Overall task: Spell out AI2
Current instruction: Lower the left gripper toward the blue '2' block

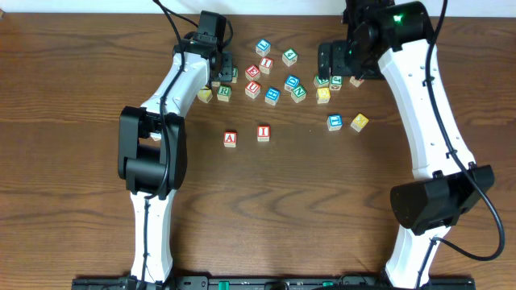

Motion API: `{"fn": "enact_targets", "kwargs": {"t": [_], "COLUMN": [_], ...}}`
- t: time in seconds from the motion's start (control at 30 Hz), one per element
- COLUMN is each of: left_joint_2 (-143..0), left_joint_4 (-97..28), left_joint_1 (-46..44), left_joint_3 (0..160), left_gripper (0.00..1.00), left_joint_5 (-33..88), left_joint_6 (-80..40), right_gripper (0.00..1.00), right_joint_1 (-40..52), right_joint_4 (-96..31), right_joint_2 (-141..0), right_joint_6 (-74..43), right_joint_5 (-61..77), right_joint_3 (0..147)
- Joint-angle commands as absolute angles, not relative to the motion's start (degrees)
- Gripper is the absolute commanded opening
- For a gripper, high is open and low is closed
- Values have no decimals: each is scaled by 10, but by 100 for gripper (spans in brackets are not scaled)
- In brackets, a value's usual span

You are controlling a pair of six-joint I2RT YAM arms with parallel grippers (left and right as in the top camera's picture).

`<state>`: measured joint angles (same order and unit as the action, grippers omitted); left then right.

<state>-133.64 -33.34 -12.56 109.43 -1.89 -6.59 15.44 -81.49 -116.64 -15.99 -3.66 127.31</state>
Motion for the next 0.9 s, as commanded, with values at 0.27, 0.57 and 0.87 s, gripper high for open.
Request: {"fn": "enact_targets", "kwargs": {"t": [0.27,0.57,0.87], "left_joint_2": [-1351,-1373,-1375], "left_joint_4": [-335,-338,-327], "left_joint_1": [-124,-125,-124], "left_joint_3": [1108,1107,1104], "left_gripper": [52,53,50], "left_joint_5": [-56,-45,-46], "left_joint_6": [-104,-104,-103], "right_gripper": [99,99,99], "right_joint_1": [154,154,154], "right_joint_4": [-801,-796,-795], "right_joint_2": [-1164,-1164,-1164], "right_joint_6": [-156,-156,-156], "right_joint_5": [-40,-40,-40], "right_joint_3": [1230,1230,1230]}}
